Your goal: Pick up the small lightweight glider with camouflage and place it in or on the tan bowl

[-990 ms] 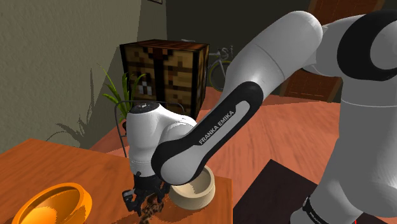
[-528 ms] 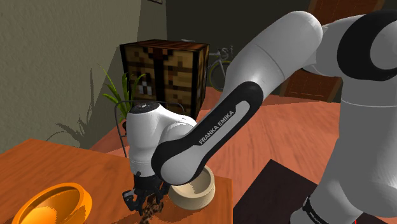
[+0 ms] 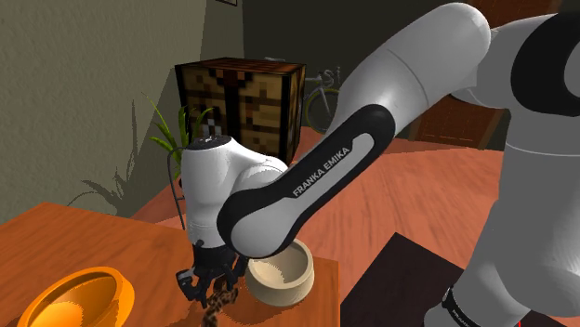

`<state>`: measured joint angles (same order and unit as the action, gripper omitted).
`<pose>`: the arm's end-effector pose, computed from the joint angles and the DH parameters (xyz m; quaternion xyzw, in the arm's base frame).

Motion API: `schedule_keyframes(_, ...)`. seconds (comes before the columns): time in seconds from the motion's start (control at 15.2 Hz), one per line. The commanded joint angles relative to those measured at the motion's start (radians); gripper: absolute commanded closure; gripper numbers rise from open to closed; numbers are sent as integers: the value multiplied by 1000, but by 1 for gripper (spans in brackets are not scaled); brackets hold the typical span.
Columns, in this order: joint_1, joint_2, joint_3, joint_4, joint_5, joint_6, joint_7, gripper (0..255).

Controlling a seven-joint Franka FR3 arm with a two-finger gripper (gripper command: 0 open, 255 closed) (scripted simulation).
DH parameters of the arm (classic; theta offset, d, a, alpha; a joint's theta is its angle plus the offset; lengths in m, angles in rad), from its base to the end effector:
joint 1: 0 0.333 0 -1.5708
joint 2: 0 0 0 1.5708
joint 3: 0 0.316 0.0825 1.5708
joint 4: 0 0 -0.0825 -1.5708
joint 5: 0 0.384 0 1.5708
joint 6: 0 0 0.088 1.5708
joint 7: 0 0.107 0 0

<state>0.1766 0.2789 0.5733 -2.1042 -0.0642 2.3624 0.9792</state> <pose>0.4277 0.3883 0.3082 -0.9934 0.1015 0.0310 0.0438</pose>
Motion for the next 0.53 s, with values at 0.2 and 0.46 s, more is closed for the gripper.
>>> schedule_keyframes(0.2,-14,-48,14,17,34,-59,-20,255)
schedule_keyframes(0.46,-22,-82,22,37,58,-107,-32,255)
